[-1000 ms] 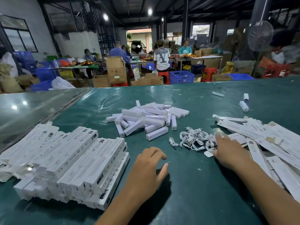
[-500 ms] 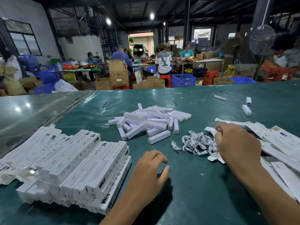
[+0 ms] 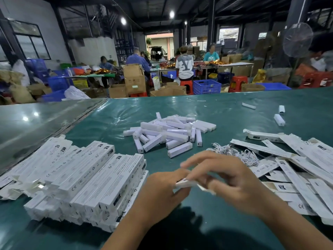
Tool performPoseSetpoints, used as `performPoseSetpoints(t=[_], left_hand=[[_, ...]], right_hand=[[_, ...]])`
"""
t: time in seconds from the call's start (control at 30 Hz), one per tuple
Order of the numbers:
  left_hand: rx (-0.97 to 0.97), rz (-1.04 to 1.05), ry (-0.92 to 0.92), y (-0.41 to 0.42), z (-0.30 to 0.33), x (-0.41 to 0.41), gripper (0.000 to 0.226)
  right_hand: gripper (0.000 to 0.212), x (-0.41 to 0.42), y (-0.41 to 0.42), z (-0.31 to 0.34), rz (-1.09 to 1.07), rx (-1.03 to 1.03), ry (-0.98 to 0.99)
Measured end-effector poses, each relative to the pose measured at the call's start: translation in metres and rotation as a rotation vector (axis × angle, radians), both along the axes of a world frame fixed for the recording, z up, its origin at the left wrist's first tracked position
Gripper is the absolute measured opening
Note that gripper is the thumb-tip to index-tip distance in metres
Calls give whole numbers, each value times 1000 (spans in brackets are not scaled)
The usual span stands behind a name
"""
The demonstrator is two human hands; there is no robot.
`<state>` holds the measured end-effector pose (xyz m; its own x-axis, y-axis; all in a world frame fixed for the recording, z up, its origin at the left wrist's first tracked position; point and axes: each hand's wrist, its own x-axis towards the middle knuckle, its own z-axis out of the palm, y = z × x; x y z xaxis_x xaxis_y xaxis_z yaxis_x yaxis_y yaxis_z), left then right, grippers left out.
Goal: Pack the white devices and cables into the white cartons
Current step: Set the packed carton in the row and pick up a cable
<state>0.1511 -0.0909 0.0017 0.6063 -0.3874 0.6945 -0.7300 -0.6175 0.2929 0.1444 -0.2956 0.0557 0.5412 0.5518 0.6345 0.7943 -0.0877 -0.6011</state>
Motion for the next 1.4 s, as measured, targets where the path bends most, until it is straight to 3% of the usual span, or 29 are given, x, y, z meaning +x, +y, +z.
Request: performPoseSetpoints(t=[0.07,0.13,0.2,0.3,0.4,0.53,0.73,0.9,1.07,1.3,1.4], left_hand=[[-95,53,93,0,3,-3,17],[-198,69,207,-1,3,-5,26],[-226,53,273,-3,3,-5,24],[-224,54,265,-6,5,-6,19],[-261,69,266,-8,6,-5,27],[-258,75,215,-10,5,-6,16],[-263,153,94,-10,7,-9,37],[-232,229,28,-12,7,-10,39],[-164,276,-34,-15,5,-10,28],[-93,301,-76,-15,1,-9,28],[-64,283,-82,-16,-1,-9,28]], right_hand=[[25,5,-4,0,-80,206,223],[24,8,-3,-3,-149,363,324],[19,8,1,-9,-297,396,228],[13,3,6,-14,-536,348,-84],[17,-2,10,-18,-530,247,-369],[21,-4,13,-17,-526,224,-394],[21,-9,16,-20,-549,254,-441],[26,-8,18,-21,-544,223,-348],[26,-4,24,-25,-526,380,11],[11,2,25,-25,-500,480,233],[21,6,22,-26,-573,520,337]])
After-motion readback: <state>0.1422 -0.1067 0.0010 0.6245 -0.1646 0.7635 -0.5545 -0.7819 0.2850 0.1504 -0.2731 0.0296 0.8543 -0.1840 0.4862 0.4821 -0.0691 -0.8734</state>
